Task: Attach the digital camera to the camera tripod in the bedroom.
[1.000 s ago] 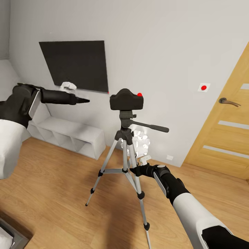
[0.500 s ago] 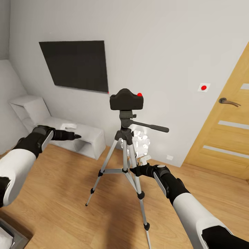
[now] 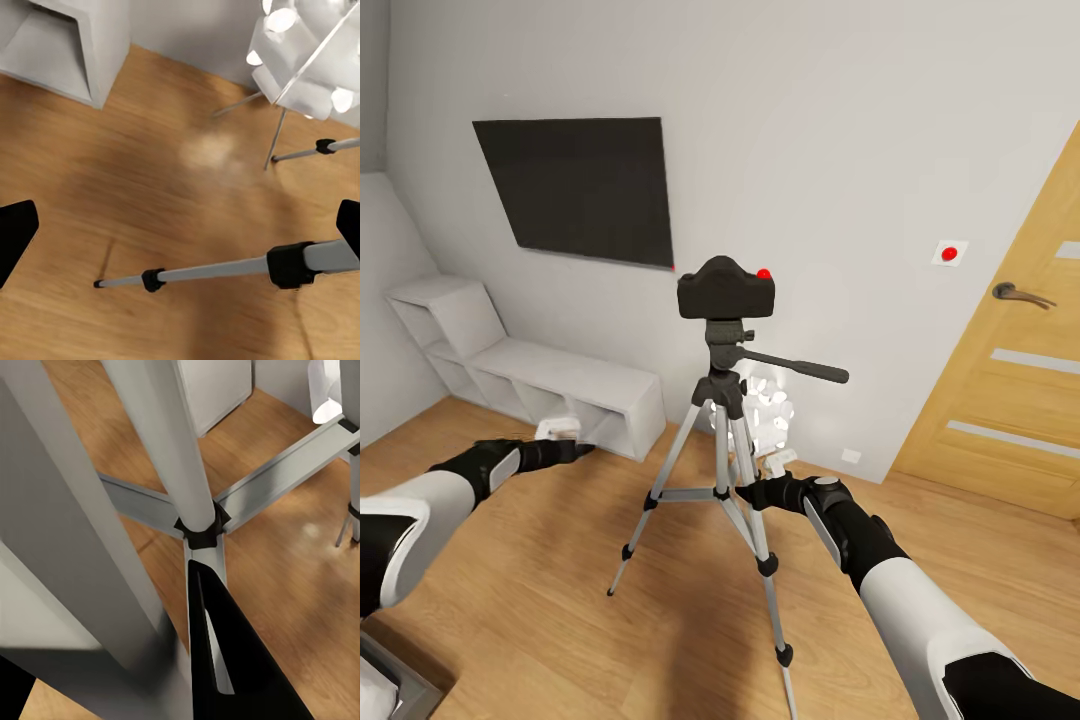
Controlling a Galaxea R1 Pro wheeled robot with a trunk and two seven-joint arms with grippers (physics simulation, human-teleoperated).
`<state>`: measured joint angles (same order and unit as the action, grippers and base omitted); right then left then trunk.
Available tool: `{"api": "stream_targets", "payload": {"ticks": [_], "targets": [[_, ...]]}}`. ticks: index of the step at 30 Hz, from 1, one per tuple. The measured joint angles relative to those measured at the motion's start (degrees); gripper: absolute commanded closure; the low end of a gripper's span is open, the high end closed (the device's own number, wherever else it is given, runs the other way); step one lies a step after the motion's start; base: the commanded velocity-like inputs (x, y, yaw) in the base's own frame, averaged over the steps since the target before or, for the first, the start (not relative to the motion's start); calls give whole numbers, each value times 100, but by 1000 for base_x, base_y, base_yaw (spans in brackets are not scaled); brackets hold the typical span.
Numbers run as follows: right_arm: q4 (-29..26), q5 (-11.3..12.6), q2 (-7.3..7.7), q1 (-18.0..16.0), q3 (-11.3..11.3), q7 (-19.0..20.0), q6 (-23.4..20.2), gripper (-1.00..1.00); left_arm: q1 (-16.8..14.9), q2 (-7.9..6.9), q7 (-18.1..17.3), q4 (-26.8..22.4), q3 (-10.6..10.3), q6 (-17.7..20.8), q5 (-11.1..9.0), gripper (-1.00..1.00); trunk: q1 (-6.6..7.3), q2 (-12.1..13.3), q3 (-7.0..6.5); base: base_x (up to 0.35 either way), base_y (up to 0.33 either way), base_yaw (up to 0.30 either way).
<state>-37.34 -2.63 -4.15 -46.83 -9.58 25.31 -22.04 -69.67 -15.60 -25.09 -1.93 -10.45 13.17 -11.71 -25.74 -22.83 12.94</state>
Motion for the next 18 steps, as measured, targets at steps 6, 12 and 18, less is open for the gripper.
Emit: {"api": "stream_targets", "payload": {"ticks": [6, 12, 18], "targets": [[1, -2, 0, 0, 2, 2, 2, 100, 388, 14, 64, 155, 4, -554, -345, -100, 0, 0, 0, 0, 0, 0], [1, -4, 0, 0, 4, 5, 3, 100, 797, 48, 105, 187, -5, -644, -1326, -100, 0, 0, 1, 0, 0, 0], [1, -7, 1, 0, 7, 9, 3, 100, 1439, 62, 117, 192, -2, -663, -2385, -100, 0, 0, 1, 0, 0, 0]]}}
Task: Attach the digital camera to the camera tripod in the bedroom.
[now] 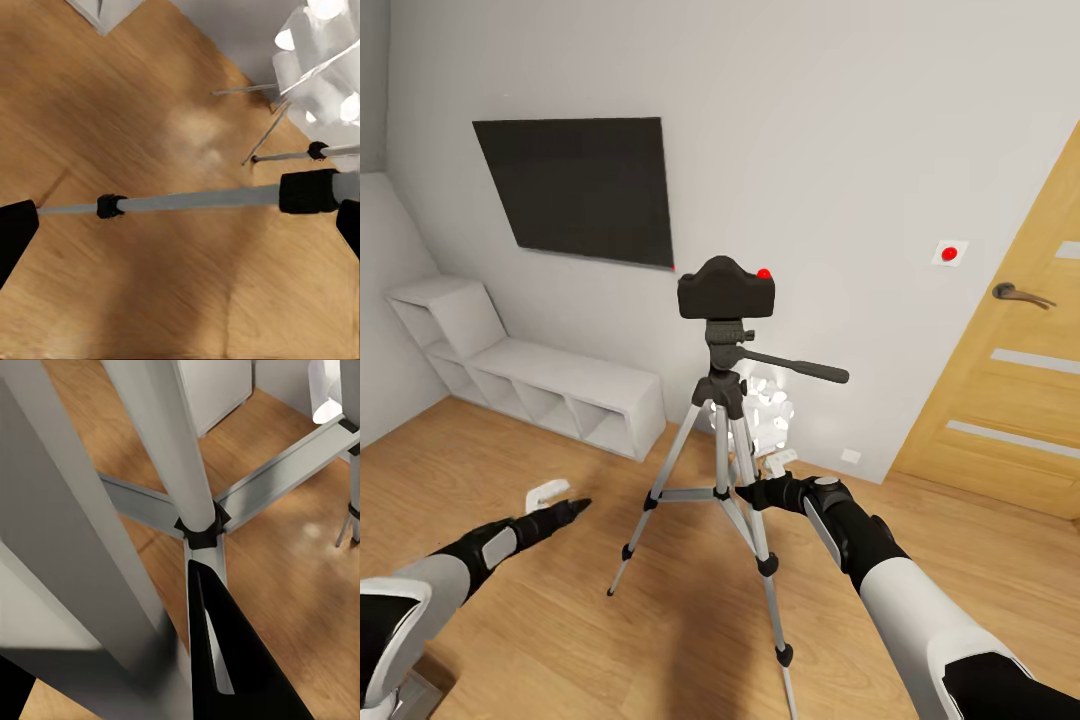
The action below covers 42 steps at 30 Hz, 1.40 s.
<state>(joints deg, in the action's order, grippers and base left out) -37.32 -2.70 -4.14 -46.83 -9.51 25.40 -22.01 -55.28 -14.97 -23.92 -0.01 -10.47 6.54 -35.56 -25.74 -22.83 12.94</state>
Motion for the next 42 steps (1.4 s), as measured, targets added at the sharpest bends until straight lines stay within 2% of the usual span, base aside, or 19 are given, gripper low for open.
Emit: {"api": "stream_targets", "payload": {"ticks": [1, 3, 4, 7, 11, 17, 22, 27, 32, 36, 37, 42], "targets": [[1, -2, 0, 0, 1, 0, 0, 100, 248, 5, 1, 1, -1, -17, -346, -100, 0, 0, 0, 0, 0, 0], [0, -1, 0, 0, 1, 0, -1, 100, 502, 11, 2, 1, 2, -27, -702, -100, 0, 0, 0, 0, 0, 0], [-2, -3, 0, 0, 1, 0, -2, 100, 711, 18, 1, 2, -4, -25, -1027, -100, 0, 0, 0, 0, 0, 0], [-4, -3, 0, 0, 2, 1, -7, 100, 1007, 51, 2, 1, 5, -11, -1437, -100, 0, 0, 0, 0, 0, 0], [-7, -3, 0, 0, 2, 1, -9, 100, 1465, 162, -3, 0, 4, -2, -1792, -100, -1, 0, 0, 0, 0, 0], [-5, -3, 0, 0, 2, 1, -8, 100, 1788, 302, -15, 1, 10, -1, -1922, -100, -1, 0, 0, 0, 0, 0], [-6, -3, 1, 1, 1, 2, -9, 100, 1989, 388, -2, 1, 4, -6, -1944, -100, -1, 0, 0, 0, 0, 0], [-10, -2, 5, 1, -2, 5, -12, 100, 2325, 511, 43, 2, -14, 4, -1916, -100, -1, 0, 0, 0, 0, 0], [-13, -6, 3, 0, 0, 4, -16, 100, 2822, 623, 669, 2, -29, 3, -1822, -100, -1, 0, 0, 0, 0, 0], [-14, -7, 2, 0, 1, 3, -19, 100, 3155, 665, 1432, 2, -26, -25, -1786, -100, -1, 0, 0, 0, 0, 0], [-16, -7, 2, 0, 2, 2, -20, 100, 3288, 702, 1768, 3, -28, -34, -1776, -100, 0, 0, 1, 0, 0, 0], [-15, -7, 1, 0, 2, 2, -20, 100, 3548, 833, 2256, 4, -21, -41, -1765, -100, -1, 0, 0, 0, 0, 0]]}}
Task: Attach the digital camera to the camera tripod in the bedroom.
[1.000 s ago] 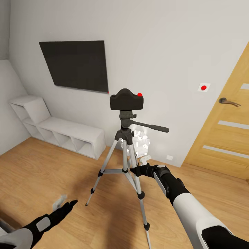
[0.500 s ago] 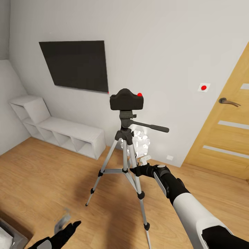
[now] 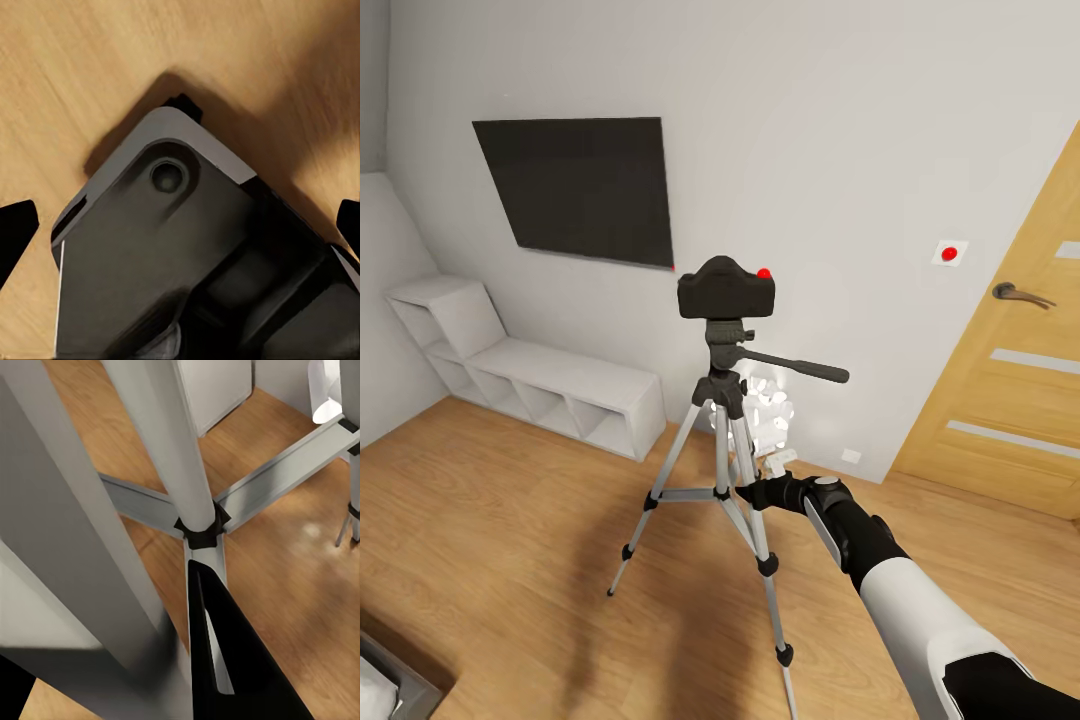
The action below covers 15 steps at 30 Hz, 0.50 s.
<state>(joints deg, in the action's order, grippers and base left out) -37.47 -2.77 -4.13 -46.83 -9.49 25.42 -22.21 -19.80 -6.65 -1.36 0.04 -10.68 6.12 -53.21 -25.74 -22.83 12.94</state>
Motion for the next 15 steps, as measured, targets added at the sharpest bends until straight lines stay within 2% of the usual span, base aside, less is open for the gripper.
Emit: {"api": "stream_targets", "payload": {"ticks": [8, 15], "targets": [[0, 0, 0, 0, 1, 0, 0, 100, 452, 334, 233, 0, 0, -9, 7, -100, 0, 0, 0, 0, 0, 0], [-1, -1, 0, 0, 1, 0, -1, 100, 675, 448, 266, -5, 0, -141, 10, -100, 0, 0, 0, 0, 0, 0]]}}
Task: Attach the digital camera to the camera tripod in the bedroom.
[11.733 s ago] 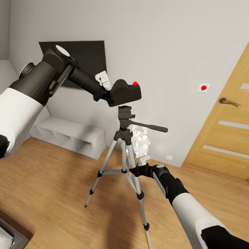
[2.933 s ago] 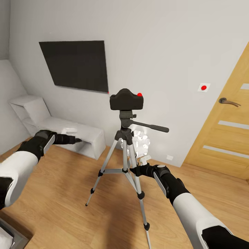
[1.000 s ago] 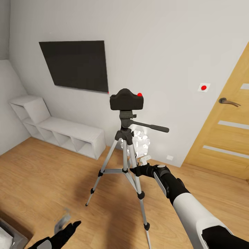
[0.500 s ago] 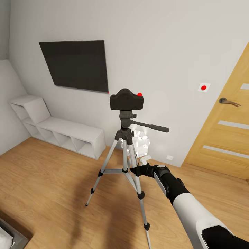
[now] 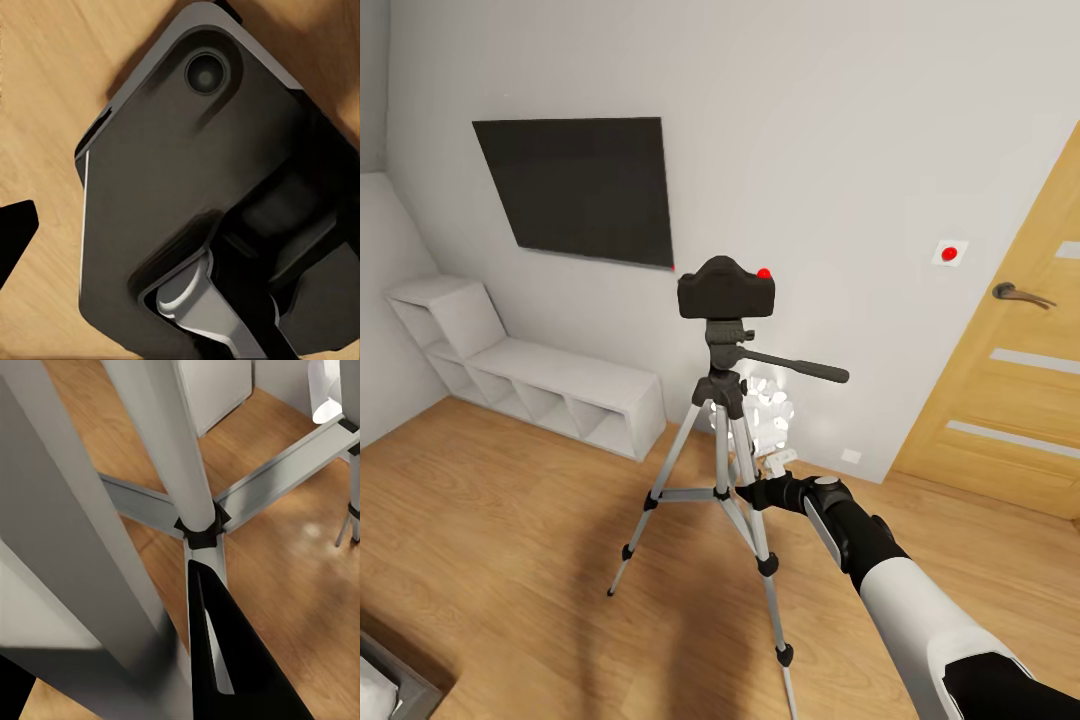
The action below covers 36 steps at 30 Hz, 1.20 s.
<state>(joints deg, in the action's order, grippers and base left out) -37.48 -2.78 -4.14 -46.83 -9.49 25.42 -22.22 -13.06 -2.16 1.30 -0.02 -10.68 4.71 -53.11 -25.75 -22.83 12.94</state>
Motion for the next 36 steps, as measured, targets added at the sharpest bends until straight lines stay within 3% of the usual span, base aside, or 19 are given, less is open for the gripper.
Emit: {"api": "stream_targets", "payload": {"ticks": [23, 24, 25, 36], "targets": [[1, -16, -6, -1, -1, 8, 13, 100, 37, 15, -3, 0, -5, -70, -2, -100, 0, 0, 0, 0, 0, 0], [3, -17, -6, -1, -1, 9, 15, -100, 37, 16, -3, 0, -5, -70, -2, -100, 0, 0, 0, 0, 0, 0], [145, -286, -5, 3, -26, -9, 26, -100, 36, 18, -3, 1, -6, -70, -2, -100, -1, 3, 1, 0, 0, 0], [160, -285, -2, 2, -26, 5, 27, -100, 36, 24, -3, -5, -8, -67, 5, -100, -1, 2, 1, 0, 0, 0]]}}
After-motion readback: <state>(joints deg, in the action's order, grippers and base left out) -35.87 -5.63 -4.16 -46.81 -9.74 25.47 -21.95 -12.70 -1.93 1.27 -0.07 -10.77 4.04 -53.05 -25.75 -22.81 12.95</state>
